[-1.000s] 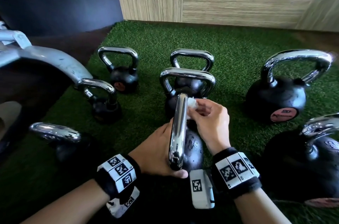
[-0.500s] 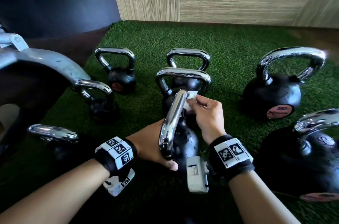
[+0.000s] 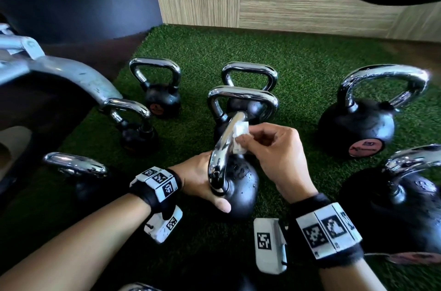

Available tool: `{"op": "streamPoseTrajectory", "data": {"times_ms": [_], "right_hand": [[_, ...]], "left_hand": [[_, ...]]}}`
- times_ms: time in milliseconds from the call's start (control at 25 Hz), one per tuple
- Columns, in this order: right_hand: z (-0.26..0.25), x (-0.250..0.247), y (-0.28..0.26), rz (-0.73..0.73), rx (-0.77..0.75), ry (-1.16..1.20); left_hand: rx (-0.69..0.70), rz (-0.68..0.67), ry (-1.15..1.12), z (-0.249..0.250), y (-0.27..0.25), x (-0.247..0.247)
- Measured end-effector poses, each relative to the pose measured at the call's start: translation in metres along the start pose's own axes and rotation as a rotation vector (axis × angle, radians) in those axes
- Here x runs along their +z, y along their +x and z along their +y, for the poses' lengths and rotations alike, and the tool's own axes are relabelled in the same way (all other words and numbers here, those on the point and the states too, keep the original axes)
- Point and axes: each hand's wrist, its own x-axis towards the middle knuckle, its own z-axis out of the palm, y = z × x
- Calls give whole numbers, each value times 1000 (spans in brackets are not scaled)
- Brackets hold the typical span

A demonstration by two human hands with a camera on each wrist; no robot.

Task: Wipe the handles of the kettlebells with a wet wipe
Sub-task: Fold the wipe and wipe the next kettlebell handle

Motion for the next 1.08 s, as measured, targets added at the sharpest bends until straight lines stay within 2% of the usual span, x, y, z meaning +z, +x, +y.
{"op": "streamPoseTrajectory", "data": {"times_ms": [160, 320, 400, 520, 640, 720, 800, 880, 1000, 1080], "right_hand": [[-11, 2, -26, -214, 15, 144], [-8, 1, -23, -204, -11, 126], [-1, 2, -30, -231, 19, 67], [13, 7, -42, -267, 38, -62], [18, 1, -38, -287, -31, -181], [17, -2, -29, -365, -99, -336], [18, -1, -20, -496, -88, -389], [18, 0, -19, -593, -43, -313], [13, -2, -25, -708, 12, -107], [14, 2, -26, -745, -33, -142]], "left_hand": [[53, -13, 3, -10, 11, -3], [-76, -70, -41, -8, 16, -6], [-79, -95, -20, -16, 21, -1], [-127, -16, -9, -18, 11, -1], [-27, -5, 23, -15, 9, 2], [7, -41, 86, 0, 7, 0], [24, -47, 123, 3, 5, 0], [41, -35, 131, 2, -2, 1], [-3, 6, 5, -3, -12, 5], [4, 30, -17, -4, -17, 8]]}}
